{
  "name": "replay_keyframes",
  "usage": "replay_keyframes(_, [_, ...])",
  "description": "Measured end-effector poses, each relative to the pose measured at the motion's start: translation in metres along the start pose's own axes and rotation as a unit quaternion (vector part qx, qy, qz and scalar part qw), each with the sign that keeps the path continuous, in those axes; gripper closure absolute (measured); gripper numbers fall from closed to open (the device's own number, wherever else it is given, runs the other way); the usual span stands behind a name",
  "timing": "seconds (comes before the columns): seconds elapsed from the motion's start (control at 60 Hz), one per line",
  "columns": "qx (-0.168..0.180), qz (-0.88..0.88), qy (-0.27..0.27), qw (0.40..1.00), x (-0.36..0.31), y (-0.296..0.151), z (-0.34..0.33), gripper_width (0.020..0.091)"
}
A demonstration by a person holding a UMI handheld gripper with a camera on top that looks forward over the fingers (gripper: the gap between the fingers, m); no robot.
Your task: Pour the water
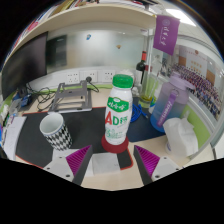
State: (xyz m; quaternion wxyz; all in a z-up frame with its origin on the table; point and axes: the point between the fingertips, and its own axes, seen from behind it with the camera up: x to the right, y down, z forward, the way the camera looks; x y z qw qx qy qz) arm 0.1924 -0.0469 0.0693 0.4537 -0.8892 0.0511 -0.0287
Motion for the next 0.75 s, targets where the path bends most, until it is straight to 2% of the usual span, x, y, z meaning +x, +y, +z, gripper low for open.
replay_keyframes(0.067, [-0.031, 0.007, -0.011, 0.999, -0.002, 0.010, -0.020, 0.0258])
replay_keyframes(0.15, [-0.043, 0.014, -0.008, 0.999, -0.002, 0.007, -0.045, 0.0259])
replay_keyframes(0.233, [-0.034, 0.021, -0.006, 0.999, -0.001, -0.011, -0.067, 0.0263])
replay_keyframes(0.35, [-0.006, 0.052, -0.034, 0.998, -0.012, -0.044, -0.090, 0.0263])
replay_keyframes(0.75, [-0.007, 0.038, -0.068, 0.997, -0.033, -0.068, -0.113, 0.0287])
